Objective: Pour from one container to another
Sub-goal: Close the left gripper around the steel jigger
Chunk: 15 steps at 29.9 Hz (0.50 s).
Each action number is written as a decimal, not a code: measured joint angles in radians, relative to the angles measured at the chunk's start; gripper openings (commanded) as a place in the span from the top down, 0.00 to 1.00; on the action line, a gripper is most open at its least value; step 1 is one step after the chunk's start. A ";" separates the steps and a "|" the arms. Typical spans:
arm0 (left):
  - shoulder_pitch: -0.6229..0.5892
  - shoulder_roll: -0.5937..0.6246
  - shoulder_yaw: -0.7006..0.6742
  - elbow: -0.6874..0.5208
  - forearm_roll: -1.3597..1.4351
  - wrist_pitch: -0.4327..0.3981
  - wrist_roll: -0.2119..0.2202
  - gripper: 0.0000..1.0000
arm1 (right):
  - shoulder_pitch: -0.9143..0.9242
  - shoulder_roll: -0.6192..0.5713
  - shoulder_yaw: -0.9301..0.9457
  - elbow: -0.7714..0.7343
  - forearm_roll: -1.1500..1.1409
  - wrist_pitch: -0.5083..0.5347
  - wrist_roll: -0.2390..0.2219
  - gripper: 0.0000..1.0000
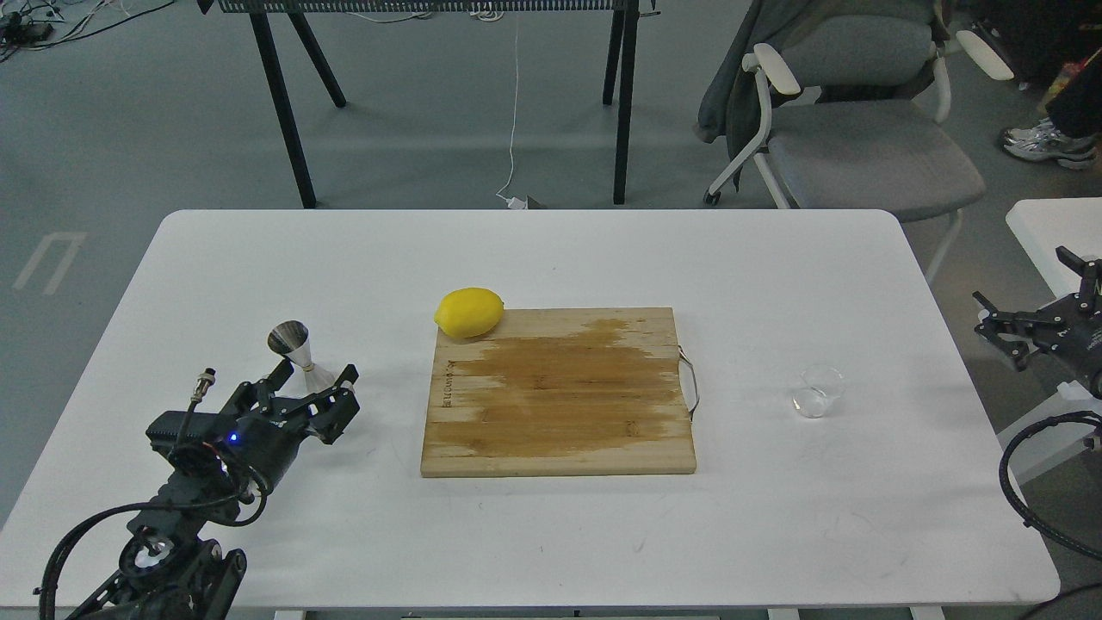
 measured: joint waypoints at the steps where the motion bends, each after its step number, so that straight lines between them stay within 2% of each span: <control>1: -0.012 -0.001 0.000 -0.015 0.002 0.004 0.000 0.00 | -0.002 0.000 0.000 0.000 0.000 0.000 0.000 0.00; 6: -0.077 -0.022 -0.008 -0.086 0.009 0.016 0.000 0.01 | -0.004 -0.001 0.000 0.000 0.000 0.000 0.001 0.00; 10: -0.123 -0.039 -0.020 -0.158 0.017 0.054 0.000 0.08 | -0.005 -0.002 0.000 0.000 0.000 0.000 0.001 0.00; 15: -0.192 -0.044 -0.048 -0.280 0.067 0.143 0.000 0.17 | -0.006 -0.010 0.000 0.000 0.000 0.000 0.001 0.00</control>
